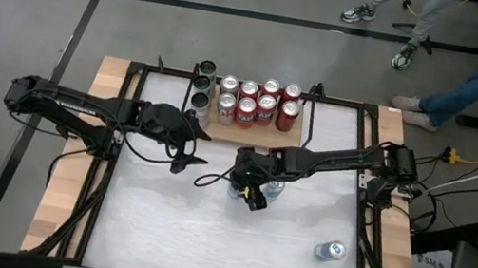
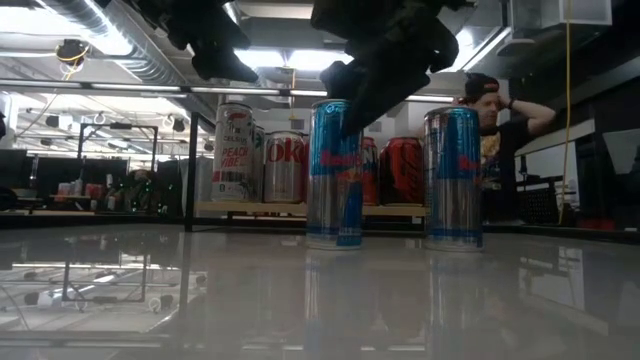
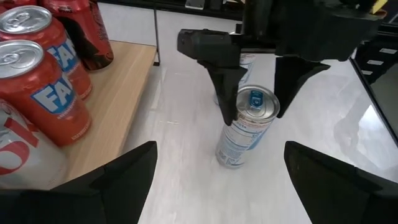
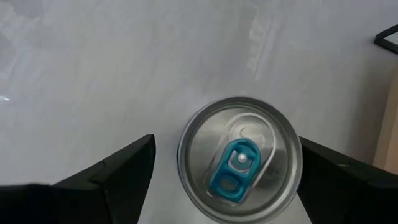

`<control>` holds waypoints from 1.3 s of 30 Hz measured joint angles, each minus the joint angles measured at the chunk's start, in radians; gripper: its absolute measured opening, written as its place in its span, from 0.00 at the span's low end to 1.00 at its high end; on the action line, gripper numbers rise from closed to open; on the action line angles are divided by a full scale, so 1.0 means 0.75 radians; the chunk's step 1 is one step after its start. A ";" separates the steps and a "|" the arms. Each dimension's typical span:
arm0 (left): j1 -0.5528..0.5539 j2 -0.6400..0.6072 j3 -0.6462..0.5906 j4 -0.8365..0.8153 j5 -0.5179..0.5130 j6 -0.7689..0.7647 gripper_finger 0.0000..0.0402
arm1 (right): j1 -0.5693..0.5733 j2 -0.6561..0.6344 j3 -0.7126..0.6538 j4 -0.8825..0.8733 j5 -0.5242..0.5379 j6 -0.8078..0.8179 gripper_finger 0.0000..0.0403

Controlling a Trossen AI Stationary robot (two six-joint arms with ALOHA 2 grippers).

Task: Place canned beverage on shelf
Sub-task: Put the white and blue soda can on the shelf aligned with other red soda can

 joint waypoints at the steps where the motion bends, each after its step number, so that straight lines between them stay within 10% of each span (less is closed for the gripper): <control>1: -0.002 0.000 0.000 0.000 0.001 0.001 0.86 | 0.000 0.001 0.000 0.001 0.000 0.000 0.82; 15: -0.006 0.000 0.000 -0.001 0.000 0.000 0.86 | 0.000 -0.002 0.000 0.006 -0.001 0.005 0.56; 39: -0.004 -0.081 0.001 -0.023 -0.165 0.010 0.86 | -0.087 -0.367 0.000 -0.216 0.014 0.080 0.59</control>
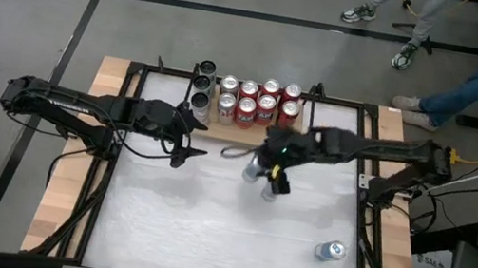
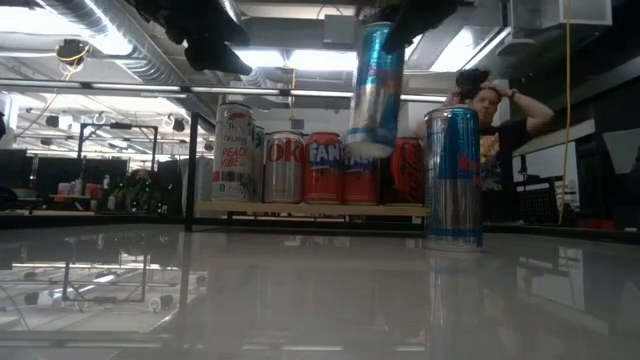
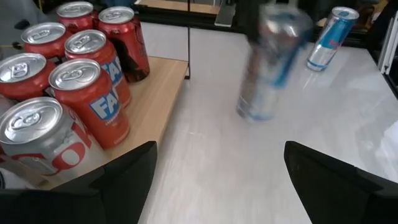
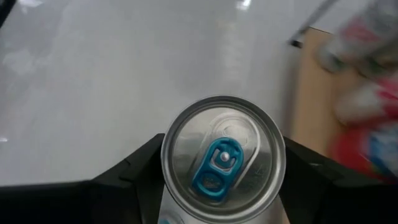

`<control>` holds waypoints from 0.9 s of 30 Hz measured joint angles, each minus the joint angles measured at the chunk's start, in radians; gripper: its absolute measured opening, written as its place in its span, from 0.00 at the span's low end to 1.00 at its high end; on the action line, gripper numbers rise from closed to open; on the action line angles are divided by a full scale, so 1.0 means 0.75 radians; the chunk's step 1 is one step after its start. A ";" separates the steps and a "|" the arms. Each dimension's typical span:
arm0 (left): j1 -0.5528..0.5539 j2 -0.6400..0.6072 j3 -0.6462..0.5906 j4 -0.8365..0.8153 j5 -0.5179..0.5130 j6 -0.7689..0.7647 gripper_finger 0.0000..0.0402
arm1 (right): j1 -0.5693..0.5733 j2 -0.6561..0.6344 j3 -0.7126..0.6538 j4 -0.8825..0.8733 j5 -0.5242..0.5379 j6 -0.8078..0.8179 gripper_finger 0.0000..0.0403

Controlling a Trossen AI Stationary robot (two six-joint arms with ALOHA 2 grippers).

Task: Place canned beverage on shelf
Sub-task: Put the white and blue soda can on the shelf aligned with other red soda can

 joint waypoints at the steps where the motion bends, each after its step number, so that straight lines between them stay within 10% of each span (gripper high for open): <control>1: 0.000 0.001 0.000 -0.003 0.000 0.000 0.86 | -0.021 -0.022 0.000 -0.021 0.000 0.001 0.59; 14: 0.000 0.001 0.000 -0.005 0.000 -0.002 0.86 | -0.318 -0.125 -0.004 -0.326 0.050 -0.009 0.59; 27: -0.001 0.001 0.000 -0.008 -0.001 -0.004 0.86 | -0.440 -0.160 -0.200 -0.136 0.034 -0.085 0.59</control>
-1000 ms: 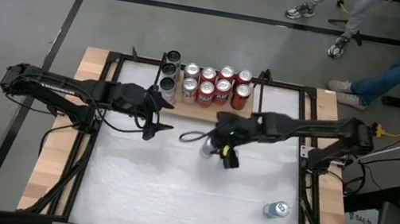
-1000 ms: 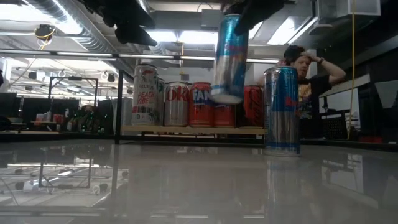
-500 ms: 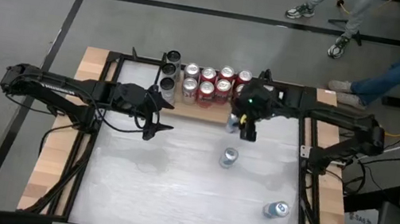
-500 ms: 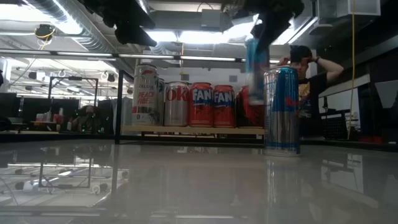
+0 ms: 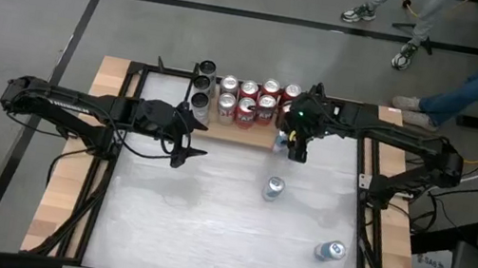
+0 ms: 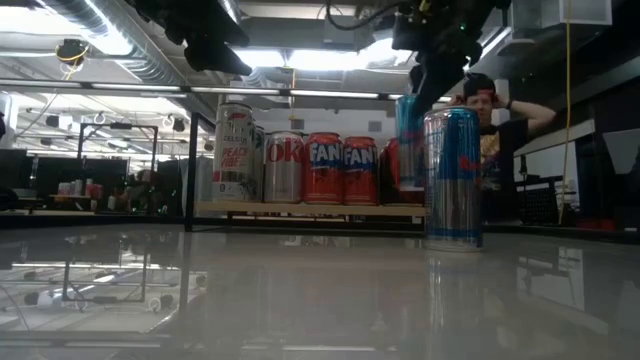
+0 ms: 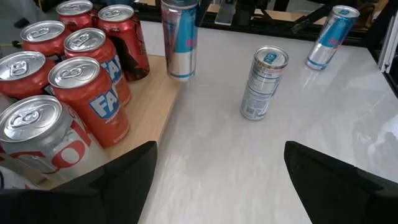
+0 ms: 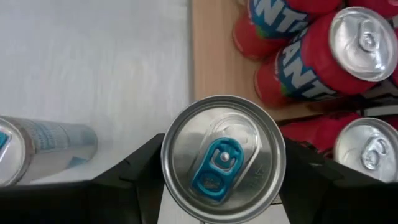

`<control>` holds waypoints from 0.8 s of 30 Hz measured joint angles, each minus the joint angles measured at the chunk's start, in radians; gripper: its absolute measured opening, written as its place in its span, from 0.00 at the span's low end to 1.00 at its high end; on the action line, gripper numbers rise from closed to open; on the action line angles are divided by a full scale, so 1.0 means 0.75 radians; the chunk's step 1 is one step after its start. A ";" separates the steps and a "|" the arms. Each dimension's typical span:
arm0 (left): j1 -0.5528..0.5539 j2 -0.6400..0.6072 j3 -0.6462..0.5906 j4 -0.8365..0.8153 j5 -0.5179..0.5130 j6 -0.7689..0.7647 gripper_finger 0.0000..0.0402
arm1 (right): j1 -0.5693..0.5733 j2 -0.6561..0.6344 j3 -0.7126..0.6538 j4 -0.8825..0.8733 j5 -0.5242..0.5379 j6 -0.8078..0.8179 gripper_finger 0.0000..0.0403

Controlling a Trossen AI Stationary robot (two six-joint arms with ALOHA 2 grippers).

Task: Place canned beverage on shelf
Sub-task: Put the white and blue soda can on the shelf aligned with other red soda can

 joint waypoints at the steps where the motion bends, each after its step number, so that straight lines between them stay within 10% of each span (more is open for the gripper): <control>1: 0.000 0.000 0.000 0.000 0.000 0.000 0.86 | -0.005 0.000 -0.004 0.005 0.000 -0.003 0.59; 24: 0.000 0.000 -0.001 0.000 0.000 0.003 0.86 | -0.095 0.002 -0.099 0.100 0.001 -0.053 0.59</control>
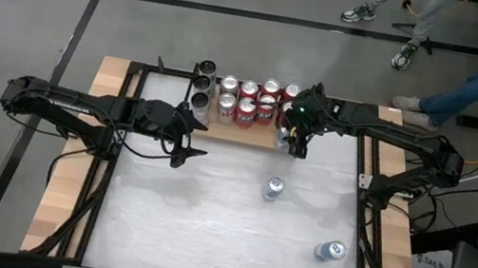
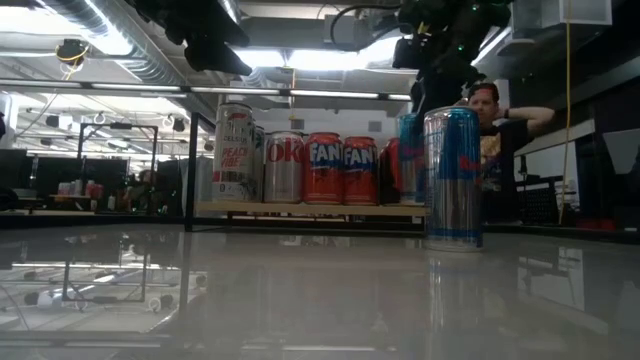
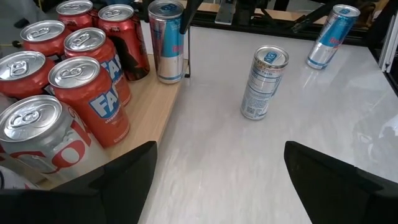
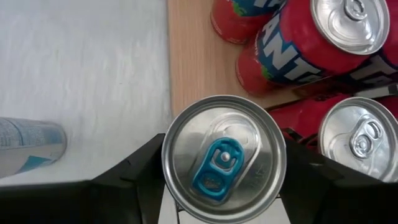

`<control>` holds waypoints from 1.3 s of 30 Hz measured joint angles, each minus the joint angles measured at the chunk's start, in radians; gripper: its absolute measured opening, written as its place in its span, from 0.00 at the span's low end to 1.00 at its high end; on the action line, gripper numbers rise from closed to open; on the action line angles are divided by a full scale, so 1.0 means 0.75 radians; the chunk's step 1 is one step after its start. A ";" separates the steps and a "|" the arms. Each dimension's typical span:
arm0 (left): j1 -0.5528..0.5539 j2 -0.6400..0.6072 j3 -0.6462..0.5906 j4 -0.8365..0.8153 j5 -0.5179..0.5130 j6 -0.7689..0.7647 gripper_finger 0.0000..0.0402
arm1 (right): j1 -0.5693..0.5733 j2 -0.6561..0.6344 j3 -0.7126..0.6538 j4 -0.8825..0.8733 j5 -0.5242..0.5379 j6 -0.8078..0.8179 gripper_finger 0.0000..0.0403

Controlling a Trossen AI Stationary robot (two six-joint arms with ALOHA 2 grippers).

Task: Place canned beverage on shelf
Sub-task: Put the white and blue soda can on the shelf aligned with other red soda can

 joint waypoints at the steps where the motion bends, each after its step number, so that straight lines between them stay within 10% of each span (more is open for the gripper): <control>1: 0.000 0.000 0.000 0.000 0.000 0.000 0.86 | 0.000 0.000 0.000 0.000 -0.001 -0.007 0.59; 39: 0.000 0.000 -0.001 0.000 0.001 -0.001 0.86 | 0.003 0.027 0.003 0.019 0.093 -0.043 0.59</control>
